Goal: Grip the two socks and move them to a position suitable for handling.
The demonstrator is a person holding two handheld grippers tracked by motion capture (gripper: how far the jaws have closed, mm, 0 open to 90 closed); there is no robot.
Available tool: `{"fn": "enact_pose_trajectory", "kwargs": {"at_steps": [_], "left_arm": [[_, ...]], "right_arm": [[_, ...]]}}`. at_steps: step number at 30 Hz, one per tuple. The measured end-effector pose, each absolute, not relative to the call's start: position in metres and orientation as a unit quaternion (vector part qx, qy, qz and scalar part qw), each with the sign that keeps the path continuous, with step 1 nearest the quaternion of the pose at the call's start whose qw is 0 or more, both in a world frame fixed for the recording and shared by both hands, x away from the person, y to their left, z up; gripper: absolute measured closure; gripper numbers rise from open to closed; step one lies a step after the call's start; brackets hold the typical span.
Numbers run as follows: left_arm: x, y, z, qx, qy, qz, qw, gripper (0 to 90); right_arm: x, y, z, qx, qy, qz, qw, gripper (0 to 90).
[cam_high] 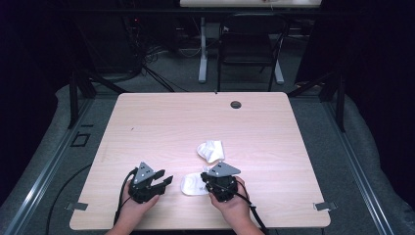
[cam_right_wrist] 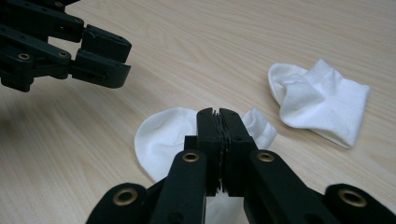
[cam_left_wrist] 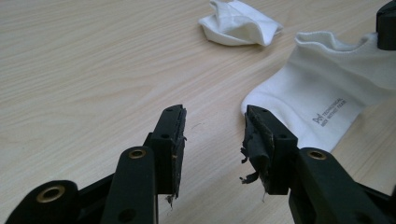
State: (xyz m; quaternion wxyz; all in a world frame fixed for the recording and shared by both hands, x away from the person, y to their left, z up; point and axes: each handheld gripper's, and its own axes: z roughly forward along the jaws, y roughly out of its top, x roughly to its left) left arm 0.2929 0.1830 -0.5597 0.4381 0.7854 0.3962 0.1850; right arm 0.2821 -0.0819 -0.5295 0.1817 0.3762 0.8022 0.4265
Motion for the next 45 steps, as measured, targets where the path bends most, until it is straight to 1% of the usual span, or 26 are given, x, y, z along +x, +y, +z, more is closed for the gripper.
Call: {"fn": "enact_pose_trajectory", "kwargs": {"at_steps": [7, 18, 25, 32, 36, 41, 45], "left_arm": [[0.292, 0.175, -0.557, 0.79, 0.386, 0.179, 0.441, 58.3], [0.291, 0.157, -0.555, 0.795, 0.376, 0.17, 0.445, 59.3], [0.294, 0.147, -0.559, 0.802, 0.371, 0.171, 0.436, 57.9], [0.295, 0.14, -0.561, 0.8, 0.369, 0.16, 0.445, 57.8], [0.297, 0.134, -0.567, 0.811, 0.362, 0.157, 0.433, 59.4], [0.298, 0.131, -0.574, 0.823, 0.354, 0.168, 0.41, 60.1], [0.3, 0.13, -0.581, 0.829, 0.357, 0.165, 0.398, 63.4]], "right_arm": [[0.28, -0.09, -0.53, 0.379, 0.8, 0.427, 0.186, 88.0], [0.281, -0.117, -0.532, 0.405, 0.788, 0.423, 0.188, 87.9], [0.281, -0.129, -0.537, 0.422, 0.78, 0.422, 0.188, 87.7], [0.279, -0.136, -0.547, 0.435, 0.777, 0.414, 0.189, 87.6], [0.28, -0.139, -0.55, 0.443, 0.774, 0.412, 0.186, 87.6], [0.279, -0.144, -0.552, 0.451, 0.773, 0.406, 0.182, 87.5], [0.279, -0.15, -0.555, 0.459, 0.773, 0.4, 0.178, 87.3]]}}
